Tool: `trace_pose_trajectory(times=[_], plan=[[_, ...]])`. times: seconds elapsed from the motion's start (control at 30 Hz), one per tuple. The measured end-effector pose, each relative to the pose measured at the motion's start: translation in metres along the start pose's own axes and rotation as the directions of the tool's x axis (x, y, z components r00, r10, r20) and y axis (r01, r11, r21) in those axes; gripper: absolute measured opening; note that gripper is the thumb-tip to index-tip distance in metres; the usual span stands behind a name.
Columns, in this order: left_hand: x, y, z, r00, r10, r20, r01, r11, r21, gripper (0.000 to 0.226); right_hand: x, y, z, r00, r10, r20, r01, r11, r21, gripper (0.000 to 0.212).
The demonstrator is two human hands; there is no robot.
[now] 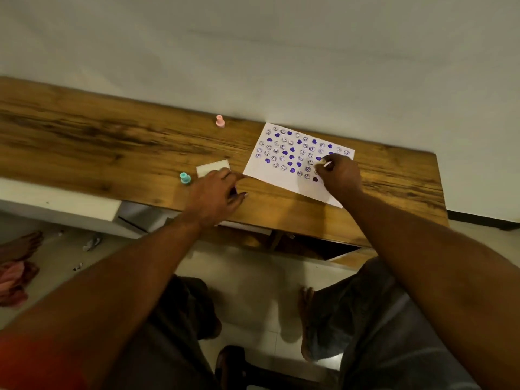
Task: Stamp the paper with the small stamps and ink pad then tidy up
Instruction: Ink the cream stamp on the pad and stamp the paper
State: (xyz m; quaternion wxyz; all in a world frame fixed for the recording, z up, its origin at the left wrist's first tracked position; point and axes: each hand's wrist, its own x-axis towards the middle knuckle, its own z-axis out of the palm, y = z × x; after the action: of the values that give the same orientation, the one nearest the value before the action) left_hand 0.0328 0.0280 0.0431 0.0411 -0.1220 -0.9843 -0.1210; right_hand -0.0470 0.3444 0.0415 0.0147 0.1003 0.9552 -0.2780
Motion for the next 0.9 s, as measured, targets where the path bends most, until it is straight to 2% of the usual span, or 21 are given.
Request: trace_pose_trajectory(times=[0.07, 0.13, 0.23, 0.4, 0.5, 0.57, 0.7, 0.8, 0.9], plan=[[-0.013, -0.027, -0.013, 0.997, -0.074, -0.021, 0.073, 0.996, -0.044, 0.052, -0.001, -0.019, -0.002, 0.993, 0.067, -0.094, -0.050, 0.984, 0.169, 0.035], [-0.025, -0.047, -0.014, 0.990, -0.141, -0.028, 0.135, 0.981, -0.140, 0.049, -0.003, -0.040, 0.004, 0.987, 0.108, -0.119, -0.068, 0.952, 0.298, 0.037], [-0.040, -0.069, -0.008, 0.961, -0.273, -0.042, 0.252, 0.931, -0.264, 0.046, -0.010, -0.070, 0.025, 0.989, 0.109, -0.102, -0.066, 0.933, 0.353, 0.038], [-0.045, -0.093, -0.013, 0.932, -0.362, 0.020, 0.349, 0.881, -0.321, 0.047, -0.041, -0.121, 0.074, 0.985, -0.174, -0.001, 0.169, 0.954, 0.249, 0.034], [-0.046, -0.106, -0.013, 0.906, -0.412, 0.099, 0.423, 0.858, -0.290, 0.066, -0.062, -0.151, 0.102, 0.925, -0.358, 0.125, 0.337, 0.927, 0.163, 0.032], [-0.046, -0.109, -0.011, 0.887, -0.443, 0.131, 0.462, 0.848, -0.260, 0.071, -0.073, -0.170, 0.118, 0.868, -0.452, 0.208, 0.440, 0.892, 0.104, 0.033], [-0.039, -0.108, -0.005, 0.877, -0.445, 0.181, 0.476, 0.855, -0.204, 0.050, -0.083, -0.197, 0.141, 0.776, -0.561, 0.289, 0.582, 0.813, 0.016, 0.033], [-0.036, -0.105, -0.001, 0.880, -0.442, 0.176, 0.468, 0.868, -0.162, 0.034, -0.084, -0.207, 0.151, 0.744, -0.583, 0.327, 0.623, 0.782, -0.025, 0.031], [-0.032, -0.106, 0.002, 0.883, -0.442, 0.160, 0.464, 0.872, -0.158, 0.028, -0.078, -0.209, 0.155, 0.723, -0.592, 0.357, 0.646, 0.762, -0.043, 0.029]])
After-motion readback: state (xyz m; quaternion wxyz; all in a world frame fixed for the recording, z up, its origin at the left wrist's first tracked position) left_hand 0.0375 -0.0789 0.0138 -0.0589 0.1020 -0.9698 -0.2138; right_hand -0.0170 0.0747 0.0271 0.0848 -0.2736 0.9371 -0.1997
